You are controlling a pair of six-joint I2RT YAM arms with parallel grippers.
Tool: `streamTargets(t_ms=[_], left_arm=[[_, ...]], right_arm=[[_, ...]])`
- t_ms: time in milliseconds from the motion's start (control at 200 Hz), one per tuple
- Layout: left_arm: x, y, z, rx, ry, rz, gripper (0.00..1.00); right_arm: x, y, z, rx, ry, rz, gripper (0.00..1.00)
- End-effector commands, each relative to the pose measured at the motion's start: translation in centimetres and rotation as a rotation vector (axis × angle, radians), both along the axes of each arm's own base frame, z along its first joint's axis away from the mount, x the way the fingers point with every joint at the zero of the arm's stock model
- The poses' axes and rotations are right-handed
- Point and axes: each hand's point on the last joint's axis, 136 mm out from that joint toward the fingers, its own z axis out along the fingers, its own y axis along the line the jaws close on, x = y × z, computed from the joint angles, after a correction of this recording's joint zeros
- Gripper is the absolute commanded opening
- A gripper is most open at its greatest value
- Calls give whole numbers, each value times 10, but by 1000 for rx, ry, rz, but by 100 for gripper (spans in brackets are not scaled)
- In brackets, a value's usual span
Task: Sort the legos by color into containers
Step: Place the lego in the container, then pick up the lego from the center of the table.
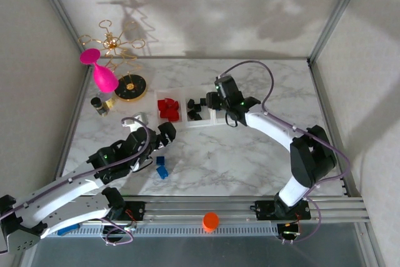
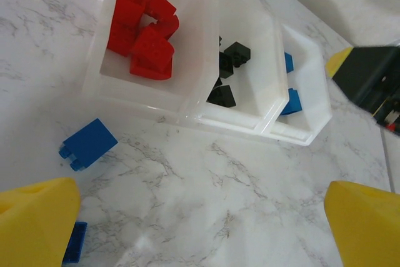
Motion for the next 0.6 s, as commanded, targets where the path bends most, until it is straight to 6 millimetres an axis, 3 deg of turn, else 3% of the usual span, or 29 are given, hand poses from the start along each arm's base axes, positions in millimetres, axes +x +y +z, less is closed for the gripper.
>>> streamTargets(t_ms=[0,370,596], left_arm=[[-7,20,-3,27,12,51,100],[-29,51,-20,23,45,104,100],[-36,66,-26,23,47,143,100]], right_arm=[[-34,20,-10,11,51,59,59],[-111,95,-33,69,101,247,64],[-135,131,-63,43,140,308,69]])
